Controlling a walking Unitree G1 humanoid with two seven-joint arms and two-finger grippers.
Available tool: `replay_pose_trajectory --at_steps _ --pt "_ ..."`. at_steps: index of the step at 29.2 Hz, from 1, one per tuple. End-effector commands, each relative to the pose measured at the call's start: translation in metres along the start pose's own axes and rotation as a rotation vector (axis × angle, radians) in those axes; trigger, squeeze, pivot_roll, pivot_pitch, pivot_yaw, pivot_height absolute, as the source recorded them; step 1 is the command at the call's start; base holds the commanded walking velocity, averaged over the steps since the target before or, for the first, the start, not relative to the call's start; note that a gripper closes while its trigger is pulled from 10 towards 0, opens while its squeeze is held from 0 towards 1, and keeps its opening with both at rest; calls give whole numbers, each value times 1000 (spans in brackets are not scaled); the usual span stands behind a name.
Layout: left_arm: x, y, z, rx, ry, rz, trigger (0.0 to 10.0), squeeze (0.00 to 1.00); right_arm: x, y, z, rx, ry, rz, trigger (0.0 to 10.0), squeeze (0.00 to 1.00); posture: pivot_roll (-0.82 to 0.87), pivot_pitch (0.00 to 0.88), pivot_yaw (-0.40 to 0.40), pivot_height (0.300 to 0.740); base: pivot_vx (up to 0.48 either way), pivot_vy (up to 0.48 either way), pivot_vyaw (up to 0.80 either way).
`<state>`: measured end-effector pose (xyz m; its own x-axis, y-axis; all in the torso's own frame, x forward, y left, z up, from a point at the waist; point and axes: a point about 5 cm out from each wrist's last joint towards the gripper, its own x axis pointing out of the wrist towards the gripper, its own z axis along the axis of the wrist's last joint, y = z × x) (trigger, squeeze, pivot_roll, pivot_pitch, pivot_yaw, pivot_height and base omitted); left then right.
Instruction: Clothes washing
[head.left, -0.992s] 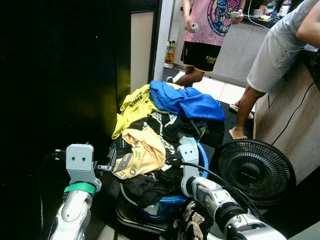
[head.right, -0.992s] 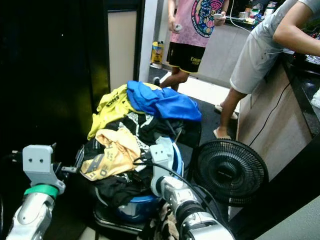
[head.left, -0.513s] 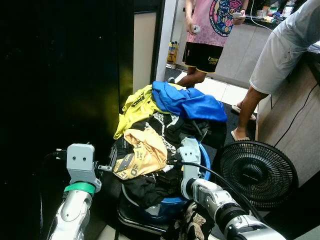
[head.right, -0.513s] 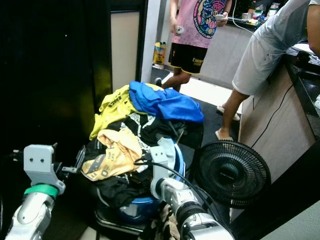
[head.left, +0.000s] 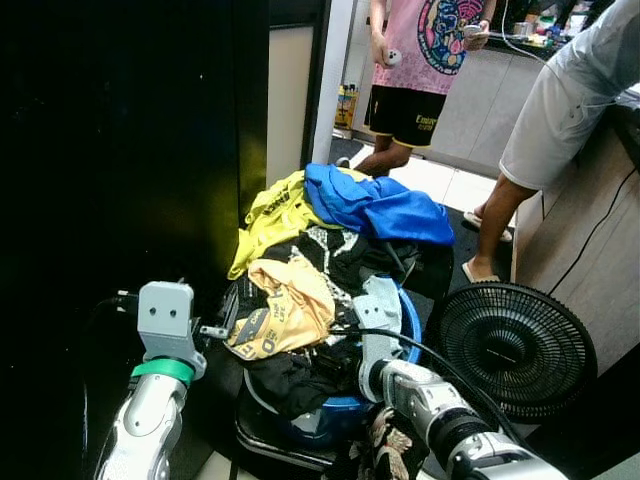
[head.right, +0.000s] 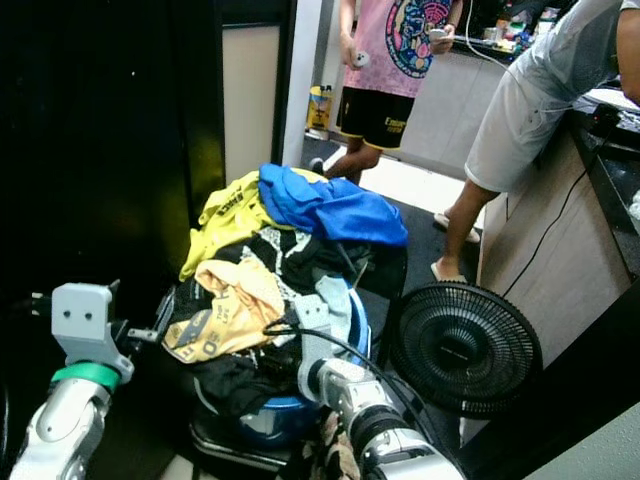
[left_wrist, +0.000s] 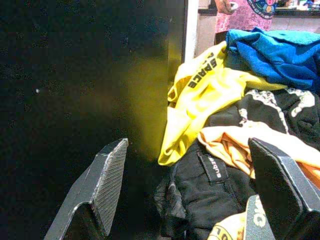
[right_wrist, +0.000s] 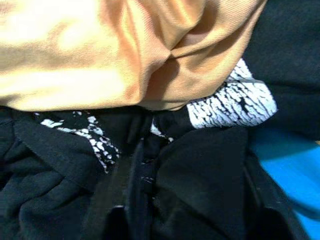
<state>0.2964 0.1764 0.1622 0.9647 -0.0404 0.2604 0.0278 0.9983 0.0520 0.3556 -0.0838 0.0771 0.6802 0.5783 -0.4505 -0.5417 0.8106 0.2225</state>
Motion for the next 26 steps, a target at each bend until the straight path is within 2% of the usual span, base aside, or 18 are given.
replay_pose_trajectory --at_steps 1,7,17,18,19,21,22,23,25,26 --pt "-1 -3 -6 -2 24 -13 10000 0 -2 1 -35 61 120 9 0 0 115 36 -21 740 0 0 0" --pt "0 -4 -5 -4 21 -15 10000 0 -3 -1 -29 63 96 16 0 0 113 36 -18 740 0 0 0" --pt "3 -2 -5 0 20 -17 10000 0 -3 1 8 50 -25 94 0 0 120 28 -14 740 0 0 0" --pt "3 -1 -5 0 18 -14 10000 0 -4 2 24 73 -98 117 0 0 120 28 -14 740 0 0 0" --pt "3 -1 -5 0 18 -14 10000 0 -4 2 24 73 -98 117 0 0 120 28 -14 740 0 0 0" --pt "3 0 -4 -1 13 -6 10000 0 -10 6 66 123 -309 160 0 0 113 19 -14 740 0 0 0" --pt "3 0 -4 -1 13 -6 10000 0 -10 6 66 123 -309 160 0 0 113 19 -14 740 0 0 0" --pt "5 1 -4 -8 8 3 10000 0 -26 13 117 149 -551 215 0 0 110 14 -14 740 0 0 0" --pt "5 1 -4 -8 8 3 10000 0 -26 13 117 149 -551 215 0 0 110 14 -14 740 0 0 0" --pt "6 1 -3 -10 6 5 10000 0 -36 17 139 136 -648 228 0 0 106 7 -14 740 0 0 0"
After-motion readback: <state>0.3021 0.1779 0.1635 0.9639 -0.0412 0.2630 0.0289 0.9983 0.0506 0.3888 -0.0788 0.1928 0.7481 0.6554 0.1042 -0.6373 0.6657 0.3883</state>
